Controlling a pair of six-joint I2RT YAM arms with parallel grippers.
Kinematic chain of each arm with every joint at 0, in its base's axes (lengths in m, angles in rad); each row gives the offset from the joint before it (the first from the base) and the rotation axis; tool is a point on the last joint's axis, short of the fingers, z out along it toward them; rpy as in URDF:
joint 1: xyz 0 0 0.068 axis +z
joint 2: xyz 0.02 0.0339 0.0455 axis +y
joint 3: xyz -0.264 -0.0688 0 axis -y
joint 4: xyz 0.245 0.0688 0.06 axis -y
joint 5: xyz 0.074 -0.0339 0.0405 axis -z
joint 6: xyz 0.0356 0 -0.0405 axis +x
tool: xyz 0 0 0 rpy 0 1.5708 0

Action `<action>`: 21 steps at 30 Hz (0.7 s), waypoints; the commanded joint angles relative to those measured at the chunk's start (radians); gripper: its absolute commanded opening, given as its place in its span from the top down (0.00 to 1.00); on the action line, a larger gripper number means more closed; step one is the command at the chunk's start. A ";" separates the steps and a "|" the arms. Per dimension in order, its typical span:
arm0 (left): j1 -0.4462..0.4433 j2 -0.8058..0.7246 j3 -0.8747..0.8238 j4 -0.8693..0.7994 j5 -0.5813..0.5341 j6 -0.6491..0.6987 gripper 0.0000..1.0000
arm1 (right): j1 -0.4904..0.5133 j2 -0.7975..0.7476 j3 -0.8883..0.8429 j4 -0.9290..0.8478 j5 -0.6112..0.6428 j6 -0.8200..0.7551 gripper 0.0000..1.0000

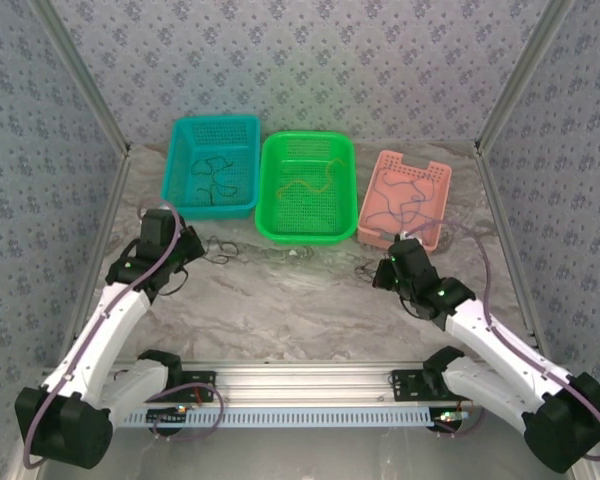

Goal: Untangle the cables

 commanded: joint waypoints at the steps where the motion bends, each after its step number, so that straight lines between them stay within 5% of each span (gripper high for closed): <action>1: 0.002 -0.033 0.044 0.029 0.124 0.082 1.00 | -0.017 0.026 -0.005 -0.058 -0.078 -0.042 1.00; 8: -0.007 -0.069 0.049 0.065 0.309 0.130 1.00 | 0.061 0.010 0.079 -0.094 -0.029 -0.026 0.58; 13: -0.046 -0.110 0.008 0.127 0.397 0.168 1.00 | 0.246 0.066 0.250 -0.118 0.029 -0.067 0.50; 21: -0.176 -0.187 -0.038 0.181 0.523 0.285 1.00 | 0.269 0.431 0.597 -0.136 -0.427 -0.239 0.45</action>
